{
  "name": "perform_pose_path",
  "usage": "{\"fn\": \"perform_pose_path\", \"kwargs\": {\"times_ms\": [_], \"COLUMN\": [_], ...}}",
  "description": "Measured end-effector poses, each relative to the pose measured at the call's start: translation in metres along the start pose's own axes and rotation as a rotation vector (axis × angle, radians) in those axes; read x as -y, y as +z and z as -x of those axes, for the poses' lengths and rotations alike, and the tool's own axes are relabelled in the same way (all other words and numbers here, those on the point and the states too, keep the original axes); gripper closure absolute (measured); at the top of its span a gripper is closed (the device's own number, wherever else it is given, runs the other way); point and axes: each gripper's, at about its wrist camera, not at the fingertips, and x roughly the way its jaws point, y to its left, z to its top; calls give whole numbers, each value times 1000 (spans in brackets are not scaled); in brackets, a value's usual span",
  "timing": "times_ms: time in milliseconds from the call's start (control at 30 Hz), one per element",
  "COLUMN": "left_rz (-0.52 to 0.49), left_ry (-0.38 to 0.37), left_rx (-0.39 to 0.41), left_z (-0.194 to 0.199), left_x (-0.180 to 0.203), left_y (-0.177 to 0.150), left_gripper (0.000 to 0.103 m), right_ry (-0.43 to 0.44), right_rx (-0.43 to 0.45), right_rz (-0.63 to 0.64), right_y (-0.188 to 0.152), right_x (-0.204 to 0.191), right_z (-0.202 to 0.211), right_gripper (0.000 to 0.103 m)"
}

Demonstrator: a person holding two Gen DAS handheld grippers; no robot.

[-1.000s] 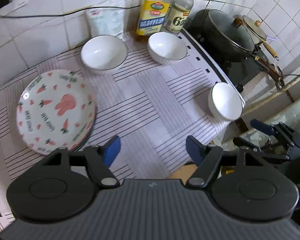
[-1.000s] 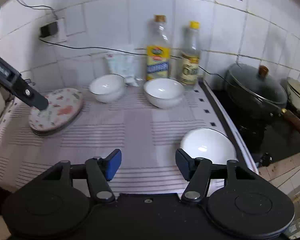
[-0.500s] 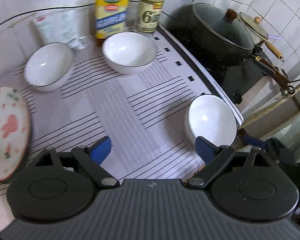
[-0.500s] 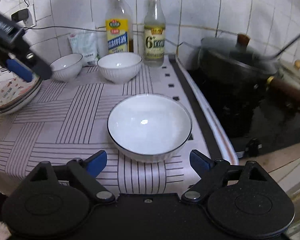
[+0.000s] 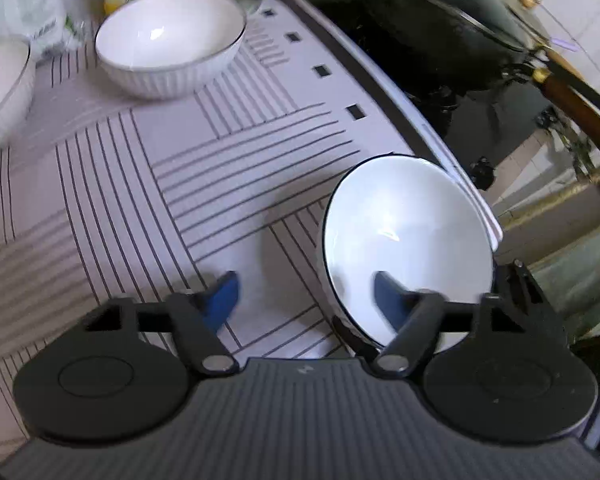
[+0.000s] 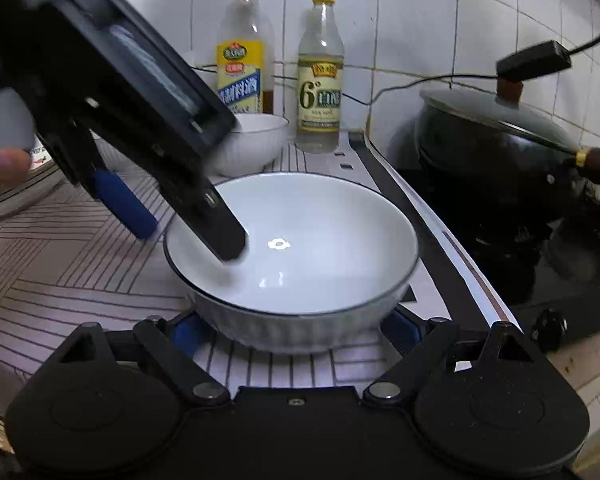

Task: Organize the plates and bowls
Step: 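Carry the white bowl with the left gripper toward the plate stack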

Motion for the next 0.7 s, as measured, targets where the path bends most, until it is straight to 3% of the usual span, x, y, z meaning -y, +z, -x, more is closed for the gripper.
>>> {"fn": "perform_pose_path", "kwargs": {"times_ms": [67,167,333,700], "left_rz": [9,-3,-39,11], "left_ry": [-3,-27,2,4], "left_rx": [-7,3,22,54], "left_z": [-3,0,3,30], "left_x": [-1,0,4,-18], "left_y": [-1,-4,-10,-20], "left_gripper": [63,80,81,82], "right_ry": [3,12,43,103], "right_rx": [0,6,21,39], "right_rz": [-11,6,20,63], "right_y": [-1,1,6,21], "right_x": [0,-2,-9,-27], "right_z": [1,1,3,6], "right_gripper": [10,10,11,11]}}
